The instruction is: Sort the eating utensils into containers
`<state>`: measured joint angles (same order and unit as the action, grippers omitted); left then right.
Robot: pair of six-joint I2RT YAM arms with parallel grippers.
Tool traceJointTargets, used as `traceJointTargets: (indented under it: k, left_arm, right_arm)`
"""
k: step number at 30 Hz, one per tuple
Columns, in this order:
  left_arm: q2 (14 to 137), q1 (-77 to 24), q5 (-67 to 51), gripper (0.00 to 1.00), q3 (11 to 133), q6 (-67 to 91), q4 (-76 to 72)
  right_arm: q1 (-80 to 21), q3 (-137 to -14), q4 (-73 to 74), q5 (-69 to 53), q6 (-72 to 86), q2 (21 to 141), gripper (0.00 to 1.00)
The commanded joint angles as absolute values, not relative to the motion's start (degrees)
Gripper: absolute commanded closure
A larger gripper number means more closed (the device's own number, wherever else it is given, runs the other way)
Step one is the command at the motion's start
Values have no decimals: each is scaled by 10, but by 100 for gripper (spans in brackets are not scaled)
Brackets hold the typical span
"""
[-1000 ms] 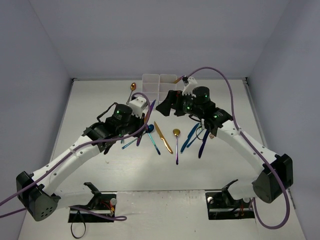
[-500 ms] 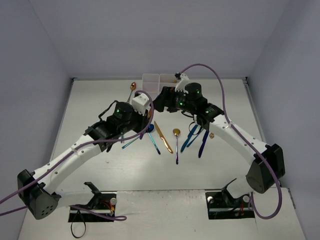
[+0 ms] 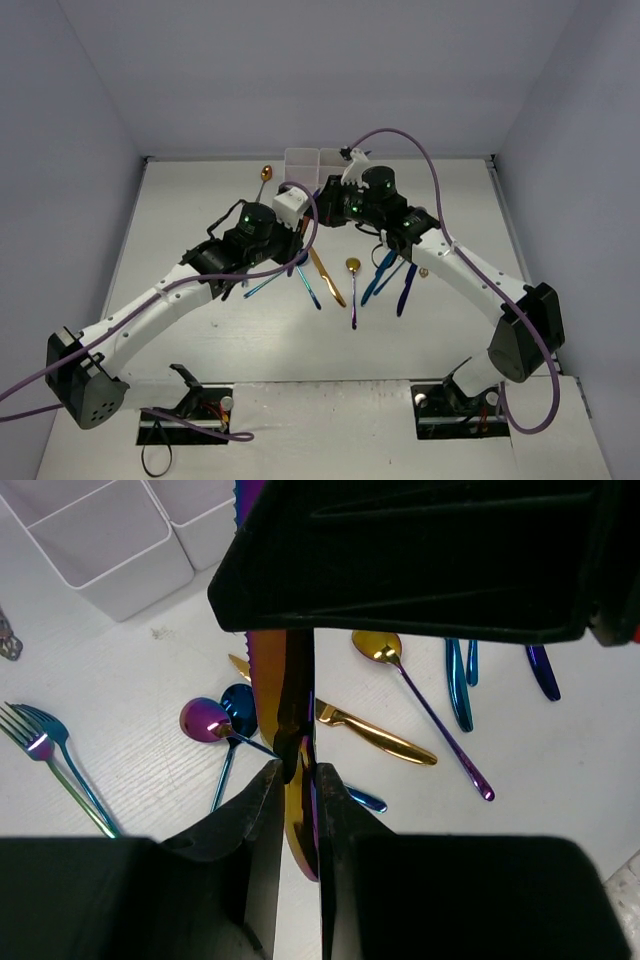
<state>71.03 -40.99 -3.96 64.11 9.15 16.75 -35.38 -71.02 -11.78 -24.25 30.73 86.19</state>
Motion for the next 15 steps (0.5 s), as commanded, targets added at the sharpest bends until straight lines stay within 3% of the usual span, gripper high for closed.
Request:
traceJointTargets:
  k: [1,4,6,10,15]
  left_arm:
    - [703,-413,-7,94,675,91,127]
    - [708,-411,34,66,673,104,142]
    - [709,-407,63,41,673,114,156]
    - [700,-389,100,22,654,144,176]
    - [676,-320,78,14,607,190,192]
  right_arm:
    - [-349,-747,-162,-216,269,857,100]
    - [-346,-760,-161,-200,247,861,100]
    - [-341,-778,-161,-189,234,865,100]
    - [-313,-823,-162,-160,206,884,100]
    - [-268,-887,-171,-120,173,930,100]
